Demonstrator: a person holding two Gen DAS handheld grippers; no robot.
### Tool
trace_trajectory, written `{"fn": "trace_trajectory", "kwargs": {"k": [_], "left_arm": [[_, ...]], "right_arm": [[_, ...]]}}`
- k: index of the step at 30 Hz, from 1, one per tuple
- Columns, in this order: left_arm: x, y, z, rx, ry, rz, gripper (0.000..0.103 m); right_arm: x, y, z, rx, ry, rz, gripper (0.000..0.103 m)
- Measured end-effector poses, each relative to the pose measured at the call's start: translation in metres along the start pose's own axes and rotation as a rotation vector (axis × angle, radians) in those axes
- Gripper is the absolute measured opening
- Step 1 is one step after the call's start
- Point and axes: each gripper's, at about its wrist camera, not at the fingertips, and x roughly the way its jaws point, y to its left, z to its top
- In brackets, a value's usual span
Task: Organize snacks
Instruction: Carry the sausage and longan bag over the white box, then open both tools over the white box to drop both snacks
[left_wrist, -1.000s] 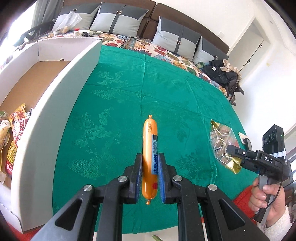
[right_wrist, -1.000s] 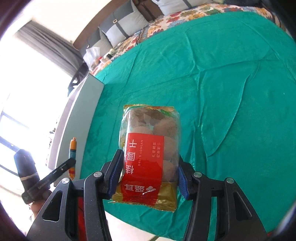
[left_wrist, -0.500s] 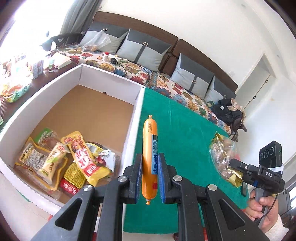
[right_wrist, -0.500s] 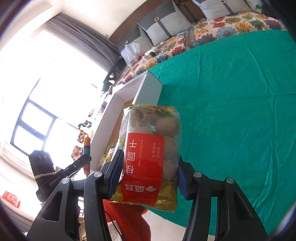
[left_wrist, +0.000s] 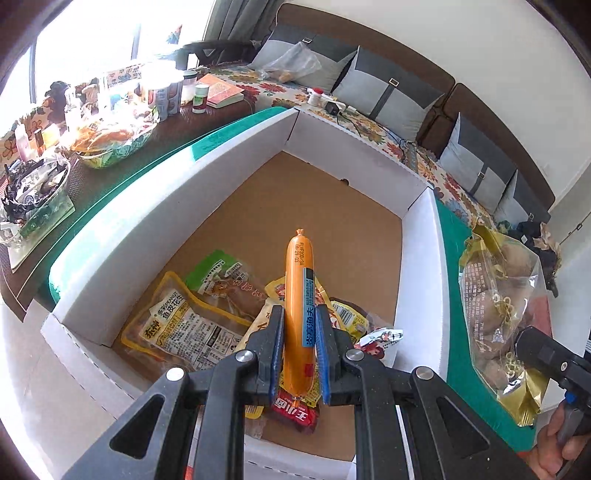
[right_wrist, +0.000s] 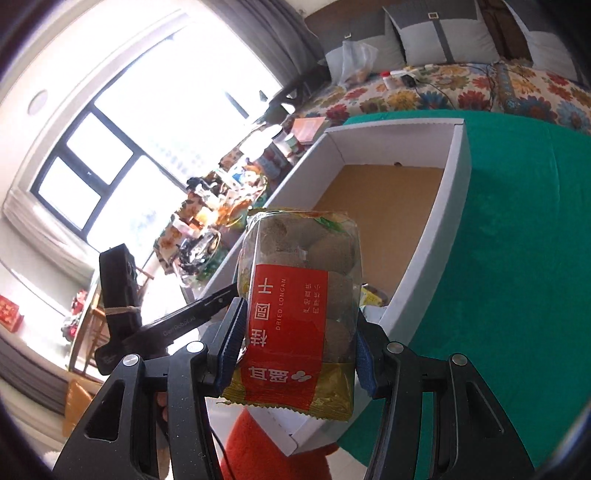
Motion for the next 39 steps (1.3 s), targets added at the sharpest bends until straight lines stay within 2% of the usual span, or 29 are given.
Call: {"fn": "trace_trajectory", "kwargs": {"k": [6,7,9,10,12,15,18,22,25,27,29,34,39], "left_arm": [[0.019,0.012,-0.013,0.0,0.04,0.115,0.016],[0.019,0.014,-0.015,-0.004,0.039,0.14,0.02],[0.021,0.018,-0.016,-0.015,0.044,0.176,0.047],[0.019,0.02,-0.016,-0.026,0.035,0.19,0.069],[0.008,0.019,-0.017,-0.042,-0.023,0.207,0.081],[-0.008,0.009,-0.014,-0.007,-0.075,0.234,0.082],[-0.028,-0.009,-0.012,0.06,-0.136,0.275,0.083],[-0.062,-0.038,-0.014,0.184,-0.262,0.355,0.1],[-0.085,-0.058,-0.016,0.261,-0.353,0.45,0.103],[-0.095,-0.064,-0.015,0.253,-0.362,0.502,0.103],[-0.101,-0.067,-0.015,0.231,-0.349,0.524,0.103],[-0.108,-0.07,-0.024,0.203,-0.333,0.535,0.103],[-0.107,-0.067,-0.031,0.221,-0.318,0.541,0.103]], "right_arm": [[0.043,0.011,-0.02,-0.104,0.063,-0.11,0.056],[0.051,0.009,-0.021,-0.113,0.076,-0.126,0.059],[0.057,0.007,-0.025,-0.142,0.083,-0.166,0.06],[0.058,0.008,-0.026,-0.16,0.084,-0.177,0.067],[0.055,0.009,-0.026,-0.183,0.078,-0.187,0.072],[0.043,0.011,-0.024,-0.204,0.048,-0.205,0.075],[0.025,0.016,-0.019,-0.234,-0.03,-0.247,0.077],[0.004,0.025,-0.014,-0.288,-0.109,-0.301,0.085],[-0.003,0.03,-0.009,-0.305,-0.101,-0.35,0.085],[-0.007,0.034,-0.005,-0.299,-0.103,-0.376,0.085],[-0.012,0.037,-0.003,-0.29,-0.107,-0.392,0.085],[-0.026,0.043,0.0,-0.283,-0.139,-0.44,0.085],[-0.026,0.047,0.0,-0.281,-0.141,-0.454,0.085]]}}
